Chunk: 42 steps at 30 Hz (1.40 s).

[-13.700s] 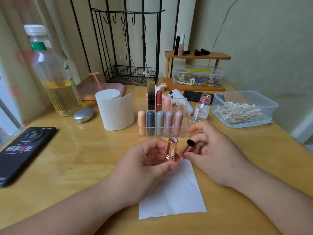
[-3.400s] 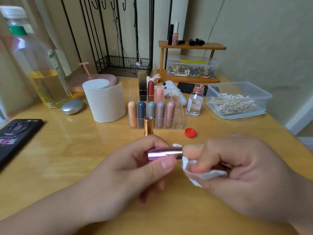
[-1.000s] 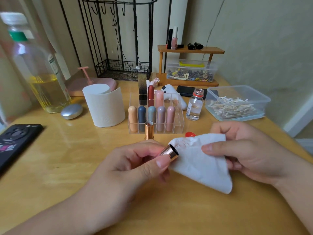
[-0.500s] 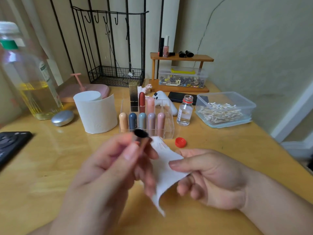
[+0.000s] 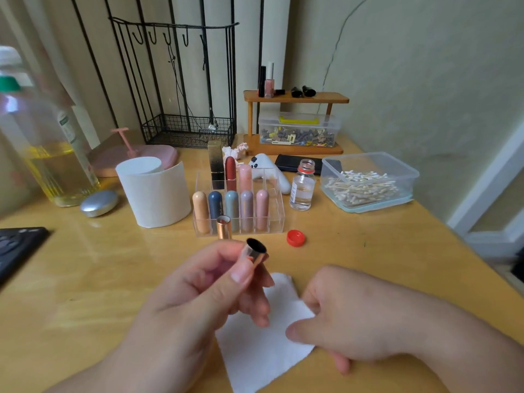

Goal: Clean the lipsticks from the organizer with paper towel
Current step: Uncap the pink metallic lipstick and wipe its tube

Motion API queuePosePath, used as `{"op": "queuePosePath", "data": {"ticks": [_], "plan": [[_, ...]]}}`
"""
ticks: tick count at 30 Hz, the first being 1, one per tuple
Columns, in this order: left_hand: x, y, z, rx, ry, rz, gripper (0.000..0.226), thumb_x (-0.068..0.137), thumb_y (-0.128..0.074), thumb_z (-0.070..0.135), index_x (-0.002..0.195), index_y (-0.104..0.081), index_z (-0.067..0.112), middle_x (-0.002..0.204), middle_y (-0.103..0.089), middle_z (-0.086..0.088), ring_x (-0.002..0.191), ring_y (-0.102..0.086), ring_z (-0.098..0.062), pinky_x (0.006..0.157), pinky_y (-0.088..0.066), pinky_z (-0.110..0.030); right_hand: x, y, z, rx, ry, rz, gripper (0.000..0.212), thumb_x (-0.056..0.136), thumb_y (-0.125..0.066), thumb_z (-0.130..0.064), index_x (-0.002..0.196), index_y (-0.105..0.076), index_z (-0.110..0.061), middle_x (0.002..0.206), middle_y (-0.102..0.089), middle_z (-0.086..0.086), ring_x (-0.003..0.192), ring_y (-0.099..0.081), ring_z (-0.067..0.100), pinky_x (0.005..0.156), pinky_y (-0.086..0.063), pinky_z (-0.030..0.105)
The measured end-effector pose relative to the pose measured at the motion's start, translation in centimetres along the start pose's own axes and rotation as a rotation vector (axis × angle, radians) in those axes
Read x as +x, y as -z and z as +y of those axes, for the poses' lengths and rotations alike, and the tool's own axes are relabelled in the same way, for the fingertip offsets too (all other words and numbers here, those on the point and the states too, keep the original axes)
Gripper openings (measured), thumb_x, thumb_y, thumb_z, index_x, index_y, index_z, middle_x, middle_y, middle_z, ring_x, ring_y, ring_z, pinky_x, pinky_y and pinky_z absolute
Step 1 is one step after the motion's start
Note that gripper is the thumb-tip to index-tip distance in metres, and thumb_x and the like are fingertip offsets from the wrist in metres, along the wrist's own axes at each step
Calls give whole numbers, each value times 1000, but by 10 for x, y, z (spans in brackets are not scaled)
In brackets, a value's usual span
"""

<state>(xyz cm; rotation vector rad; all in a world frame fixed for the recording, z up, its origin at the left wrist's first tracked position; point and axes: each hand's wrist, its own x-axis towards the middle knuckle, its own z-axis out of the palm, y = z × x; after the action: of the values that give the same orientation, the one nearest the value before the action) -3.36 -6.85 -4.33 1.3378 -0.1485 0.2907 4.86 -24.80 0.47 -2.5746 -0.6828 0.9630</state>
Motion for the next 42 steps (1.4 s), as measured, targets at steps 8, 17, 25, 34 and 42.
{"op": "queuePosePath", "data": {"ticks": [8, 17, 25, 34, 42], "plan": [[6, -6, -17, -76, 252, -206, 25, 83, -71, 27, 91, -68, 3, 77, -64, -26, 55, -59, -28, 57, -47, -31, 0, 1, 1, 50, 63, 20, 31, 82, -61, -43, 73, -61, -13, 68, -70, 8, 54, -68, 22, 55, -52, 33], [15, -2, -19, -293, 330, -248, 16, 82, -73, 12, 87, -61, 4, 85, -61, -36, 57, -63, -33, 51, -54, -36, 45, 128, 61, 250, -5, 975, 16, 82, -72, -19, 66, -72, -16, 65, -72, 0, 66, -69, 20, 68, -59, 37], [17, 1, -17, -305, 416, -243, 33, 71, -79, 16, 89, -68, -9, 88, -63, -33, 62, -63, -33, 53, -56, -36, 111, 196, 88, 14, -118, 518, 7, 79, -80, -18, 82, -78, -12, 81, -76, 4, 76, -68, 16, 62, -51, 27], [20, 3, -16, -312, 451, -282, 37, 72, -79, 17, 94, -66, -10, 85, -64, -30, 63, -63, -32, 57, -56, -37, 139, 196, 70, -71, -231, 253, 24, 61, -94, -23, 73, -77, -11, 57, -62, 4, 49, -49, 16, 49, -39, 24], [20, 0, -14, -288, 446, -243, 15, 77, -72, 9, 88, -73, -2, 81, -63, -29, 58, -63, -30, 52, -56, -34, 134, 200, 82, 112, -137, 460, 5, 76, -80, 1, 78, -75, 1, 63, -67, 16, 57, -54, 23, 57, -44, 31]]}}
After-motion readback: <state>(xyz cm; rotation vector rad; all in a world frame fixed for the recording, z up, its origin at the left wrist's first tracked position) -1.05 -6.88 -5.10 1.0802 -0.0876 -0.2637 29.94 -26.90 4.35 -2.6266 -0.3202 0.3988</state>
